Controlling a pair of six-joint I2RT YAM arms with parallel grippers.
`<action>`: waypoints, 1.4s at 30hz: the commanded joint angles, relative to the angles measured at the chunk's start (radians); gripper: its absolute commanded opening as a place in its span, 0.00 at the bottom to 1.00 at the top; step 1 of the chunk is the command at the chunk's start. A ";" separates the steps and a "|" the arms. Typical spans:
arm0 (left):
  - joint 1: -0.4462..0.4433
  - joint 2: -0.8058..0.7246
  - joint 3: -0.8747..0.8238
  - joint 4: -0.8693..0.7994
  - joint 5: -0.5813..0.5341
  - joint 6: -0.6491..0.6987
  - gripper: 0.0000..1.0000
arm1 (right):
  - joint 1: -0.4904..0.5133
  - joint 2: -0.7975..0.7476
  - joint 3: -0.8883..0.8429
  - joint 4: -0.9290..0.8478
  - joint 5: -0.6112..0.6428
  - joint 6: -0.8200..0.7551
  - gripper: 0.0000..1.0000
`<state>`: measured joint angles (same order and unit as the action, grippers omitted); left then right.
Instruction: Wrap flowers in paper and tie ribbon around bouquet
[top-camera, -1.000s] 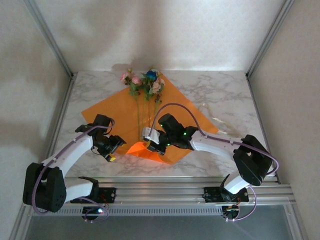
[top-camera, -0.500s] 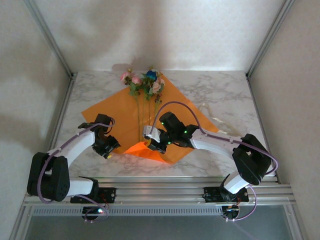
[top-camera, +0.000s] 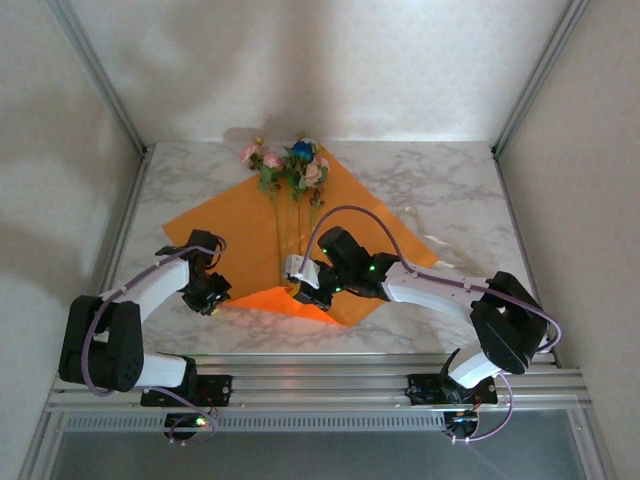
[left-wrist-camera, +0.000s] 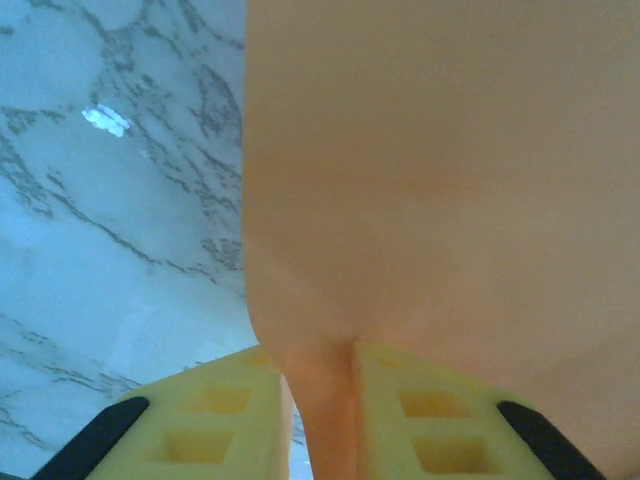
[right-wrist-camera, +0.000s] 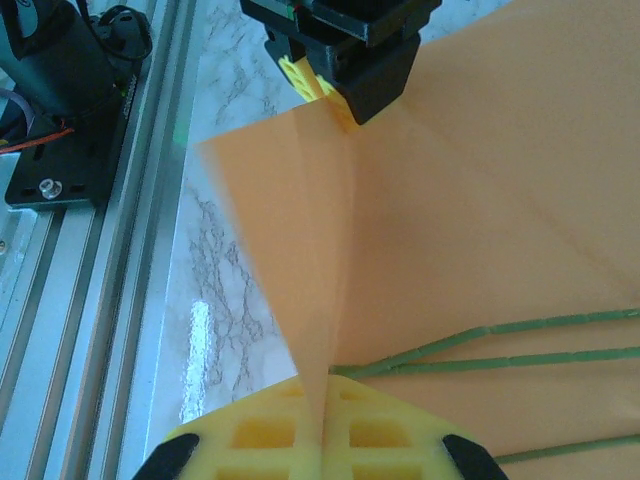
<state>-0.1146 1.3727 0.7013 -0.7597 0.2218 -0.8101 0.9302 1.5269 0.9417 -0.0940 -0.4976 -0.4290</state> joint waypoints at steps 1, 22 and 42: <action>0.015 0.019 -0.018 -0.036 -0.071 0.038 0.21 | 0.005 -0.009 -0.013 0.022 0.003 0.011 0.00; -0.063 -0.226 0.122 0.091 0.346 0.128 0.46 | -0.088 0.232 0.183 -0.048 0.002 -0.027 0.00; -0.247 -0.003 0.127 0.188 0.353 0.259 0.45 | -0.179 0.378 0.298 -0.110 -0.023 -0.043 0.00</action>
<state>-0.3550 1.3399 0.8154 -0.5983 0.6083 -0.6056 0.7582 1.8877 1.1976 -0.1810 -0.5022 -0.4599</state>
